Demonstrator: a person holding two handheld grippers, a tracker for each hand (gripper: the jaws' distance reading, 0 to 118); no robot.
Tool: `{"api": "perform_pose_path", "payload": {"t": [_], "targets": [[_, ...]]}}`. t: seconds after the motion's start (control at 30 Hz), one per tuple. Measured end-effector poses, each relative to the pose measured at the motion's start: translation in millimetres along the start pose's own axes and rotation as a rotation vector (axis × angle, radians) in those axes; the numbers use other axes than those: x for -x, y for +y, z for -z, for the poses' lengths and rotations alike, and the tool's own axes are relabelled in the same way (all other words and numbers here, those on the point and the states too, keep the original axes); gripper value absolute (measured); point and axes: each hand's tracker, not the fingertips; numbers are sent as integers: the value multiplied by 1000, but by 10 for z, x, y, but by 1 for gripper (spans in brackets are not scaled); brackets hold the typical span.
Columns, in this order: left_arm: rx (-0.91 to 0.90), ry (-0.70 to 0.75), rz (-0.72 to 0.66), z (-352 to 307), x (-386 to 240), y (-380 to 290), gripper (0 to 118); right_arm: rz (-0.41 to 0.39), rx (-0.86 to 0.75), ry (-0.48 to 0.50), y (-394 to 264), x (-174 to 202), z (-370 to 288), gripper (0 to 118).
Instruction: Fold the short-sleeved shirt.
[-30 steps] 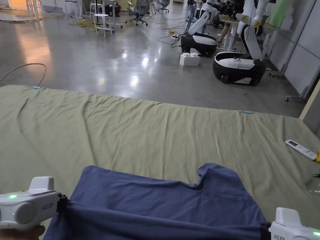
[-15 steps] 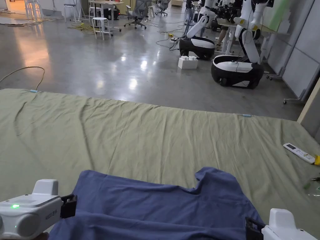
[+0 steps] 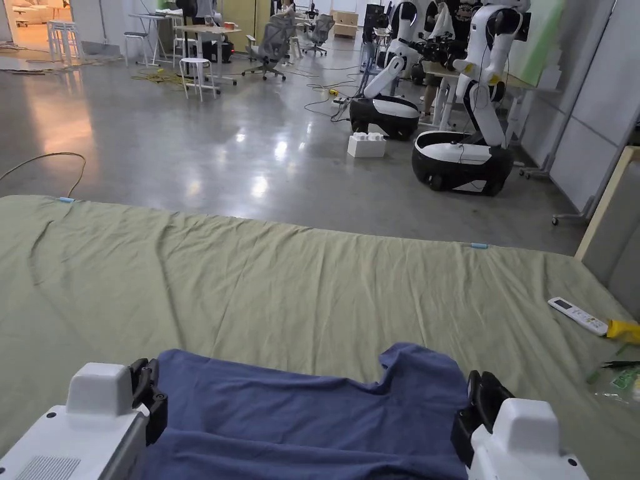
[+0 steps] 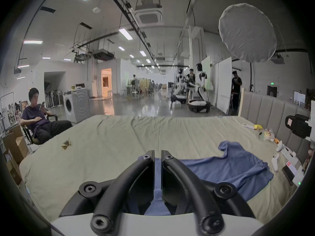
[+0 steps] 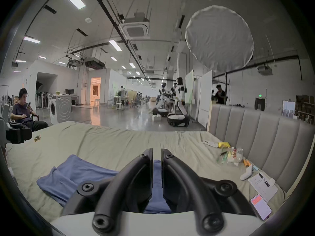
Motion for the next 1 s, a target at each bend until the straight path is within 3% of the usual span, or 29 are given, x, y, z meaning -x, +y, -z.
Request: {"api": "perform_pose_path", "payload": {"t": [0.07, 0.1, 0.43, 0.63, 0.8, 0.87, 0.93, 0.97, 1.0], "targets": [[-29, 6, 2, -98, -17, -25, 5, 16, 14, 7, 39, 15, -40, 3], [-33, -4, 9, -136, -1, -22, 5, 65, 25, 18, 27, 12, -51, 3], [8, 16, 5, -265, 173, -140, 3, 42, -7, -5, -20, -10, -153, 3], [256, 29, 45, 81, 415, -452, 3, 38, 38, 18, -112, -33, -109, 3], [530, -6, -111, 636, 831, -857, 4, 43, 104, 18, -232, -64, -72, 3], [575, 29, -125, 818, 942, -988, 21, 41, 139, 24, -290, -81, -41, 3], [648, 17, -115, 971, 1011, -1078, 57, 58, 173, 27, -353, -112, -21, 3], [698, -2, -127, 1079, 1052, -1140, 68, 87, 205, 27, -404, -130, -10, 3], [724, -4, -141, 1155, 1078, -1189, 73, 104, 231, 22, -447, -145, -5, 3]]}}
